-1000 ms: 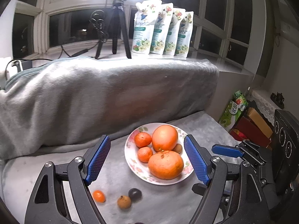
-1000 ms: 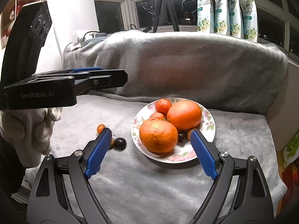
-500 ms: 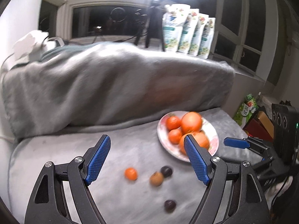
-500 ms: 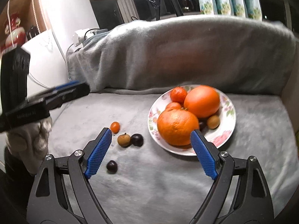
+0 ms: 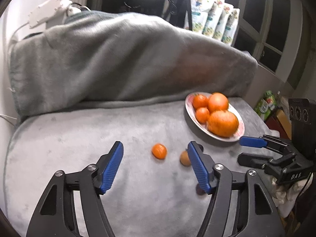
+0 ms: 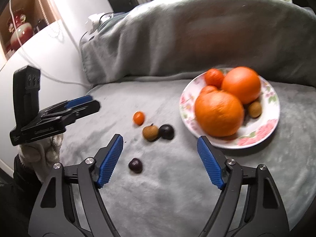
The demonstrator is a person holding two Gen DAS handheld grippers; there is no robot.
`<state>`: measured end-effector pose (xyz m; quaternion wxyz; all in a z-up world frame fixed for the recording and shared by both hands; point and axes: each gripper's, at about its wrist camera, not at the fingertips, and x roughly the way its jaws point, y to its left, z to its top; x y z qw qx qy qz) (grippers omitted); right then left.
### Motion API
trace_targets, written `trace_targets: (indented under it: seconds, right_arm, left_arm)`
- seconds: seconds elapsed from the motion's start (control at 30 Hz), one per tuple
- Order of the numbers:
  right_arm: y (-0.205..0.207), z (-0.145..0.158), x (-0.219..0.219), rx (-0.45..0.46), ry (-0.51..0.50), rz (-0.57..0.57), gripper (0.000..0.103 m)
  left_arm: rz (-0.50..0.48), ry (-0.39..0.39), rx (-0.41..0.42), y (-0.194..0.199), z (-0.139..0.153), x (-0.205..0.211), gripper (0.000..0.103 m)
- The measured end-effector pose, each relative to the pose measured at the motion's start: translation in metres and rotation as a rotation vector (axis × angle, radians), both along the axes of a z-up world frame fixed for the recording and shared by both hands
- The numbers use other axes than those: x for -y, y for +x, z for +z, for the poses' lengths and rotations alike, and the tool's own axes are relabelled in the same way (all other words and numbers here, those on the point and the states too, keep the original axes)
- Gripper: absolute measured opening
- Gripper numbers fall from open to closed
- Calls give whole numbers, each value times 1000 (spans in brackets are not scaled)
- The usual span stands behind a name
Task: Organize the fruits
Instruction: 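Move both tools back toward the remaining longans and dark fruits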
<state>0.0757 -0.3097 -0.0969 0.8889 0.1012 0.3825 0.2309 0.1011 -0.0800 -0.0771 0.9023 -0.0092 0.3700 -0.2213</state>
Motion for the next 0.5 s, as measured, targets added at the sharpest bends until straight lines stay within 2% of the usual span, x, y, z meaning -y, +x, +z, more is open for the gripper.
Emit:
trace_targets:
  seconds: [0.03, 0.1, 0.23, 0.3, 0.37, 0.5]
  right_arm:
    - [-2, -2, -4, -1, -6, 13, 76]
    - [-6, -8, -14, -14, -19, 52, 58]
    - [-12, -19, -32, -32, -50, 104, 56]
    - [-13, -23, -37, -34, -58, 121, 52]
    - [-14, -25, -43, -37, -66, 136, 48]
    - [-13, -30, -49, -45, -77, 151, 45]
  left_arm:
    - [-11, -3, -9, 0, -2, 2, 65]
    - [-38, -15, -34, 2, -8, 7, 63]
    - [-80, -32, -88, 9, -19, 18, 52]
    - [-101, -33, -108, 11, -25, 23, 48]
    - [-125, -41, -135, 15, -31, 28, 40]
    - [-148, -40, -157, 18, -38, 36, 38]
